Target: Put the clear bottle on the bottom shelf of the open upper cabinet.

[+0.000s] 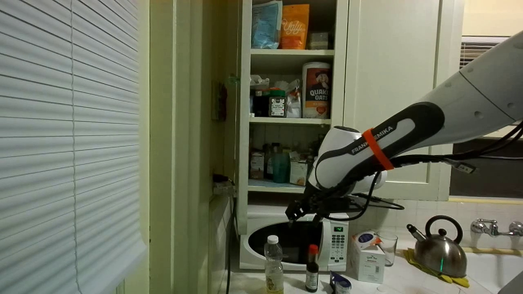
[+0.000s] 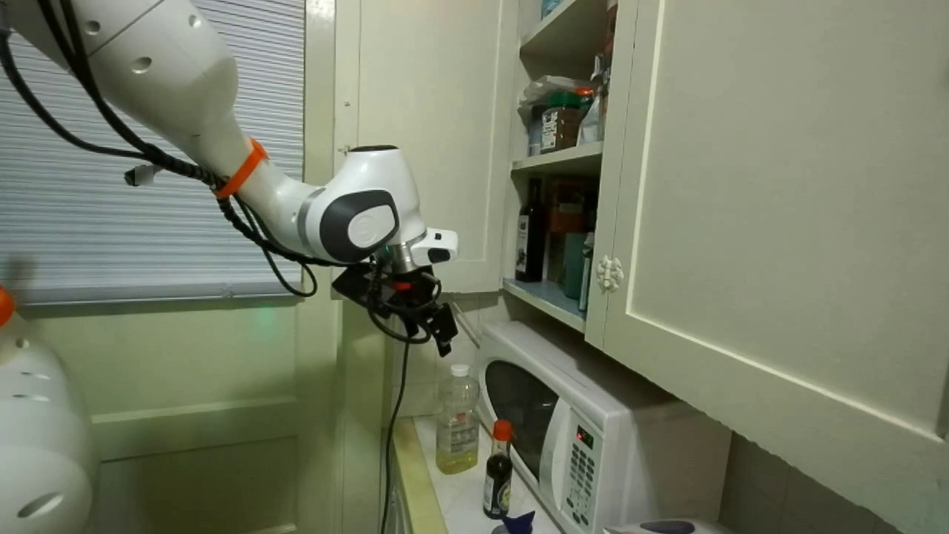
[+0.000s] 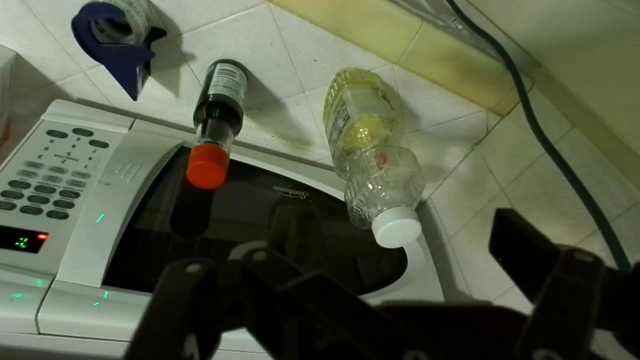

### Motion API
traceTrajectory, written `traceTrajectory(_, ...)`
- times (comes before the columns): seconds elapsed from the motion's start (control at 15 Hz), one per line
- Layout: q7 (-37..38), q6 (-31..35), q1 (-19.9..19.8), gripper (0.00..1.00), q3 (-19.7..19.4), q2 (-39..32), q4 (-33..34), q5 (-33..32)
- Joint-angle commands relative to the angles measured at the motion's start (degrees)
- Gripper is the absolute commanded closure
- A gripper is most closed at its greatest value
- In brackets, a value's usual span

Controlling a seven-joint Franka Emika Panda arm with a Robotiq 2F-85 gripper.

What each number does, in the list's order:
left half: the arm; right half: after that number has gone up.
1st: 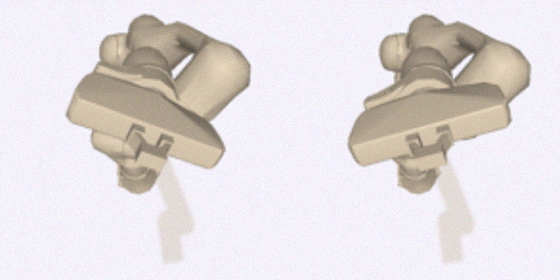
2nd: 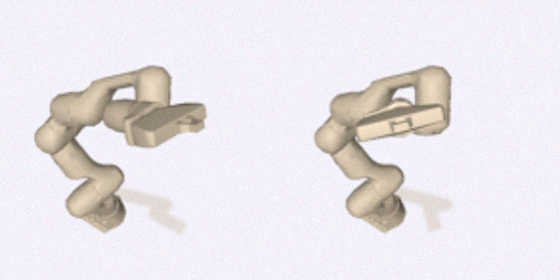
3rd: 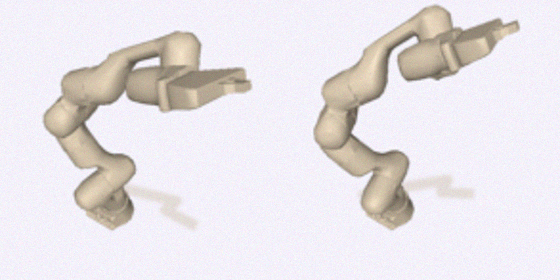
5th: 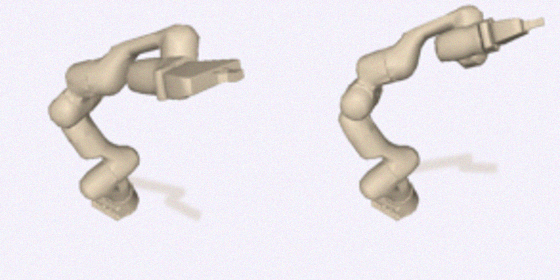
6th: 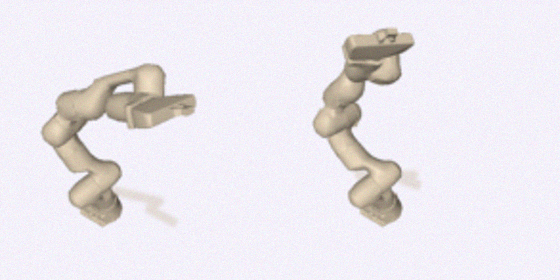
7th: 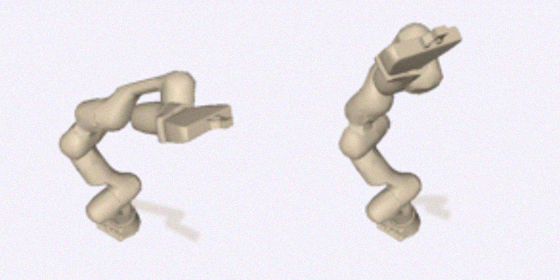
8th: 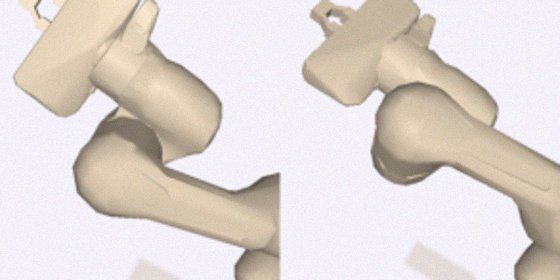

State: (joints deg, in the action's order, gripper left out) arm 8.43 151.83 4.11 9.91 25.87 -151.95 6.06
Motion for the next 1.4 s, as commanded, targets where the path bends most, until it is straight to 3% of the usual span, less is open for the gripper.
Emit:
traceTrajectory(0.0, 1.85, 2.10, 0.31, 0.00, 0.41, -0.41, -0.74, -1.18)
traceTrajectory(0.07, 3.63, 3.70, 1.04, 0.00, 1.20, -0.92, -1.56, 0.13)
traceTrajectory(0.33, 15.16, 13.08, -3.07, 0.00, 8.42, -3.64, -4.97, -3.48)
traceTrajectory(0.53, 28.31, 19.42, -14.04, 0.00, 19.56, -4.49, -7.51, -12.16)
traceTrajectory(0.67, 35.73, 22.05, -23.78, 0.00, 27.88, -4.93, -5.98, -19.31)
traceTrajectory(0.93, 42.56, 29.61, -38.20, 0.00, 41.72, -3.91, -5.42, -25.99)
traceTrajectory(1.0, 38.87, 26.51, -32.49, 0.00, 36.11, -4.96, -5.31, -22.73)
traceTrajectory(1.13, 40.11, 28.52, -36.60, 0.00, 40.13, -4.92, -5.15, -24.07)
traceTrajectory(1.33, 40.12, 28.59, -37.12, 0.00, 40.66, -4.89, -5.00, -24.24)
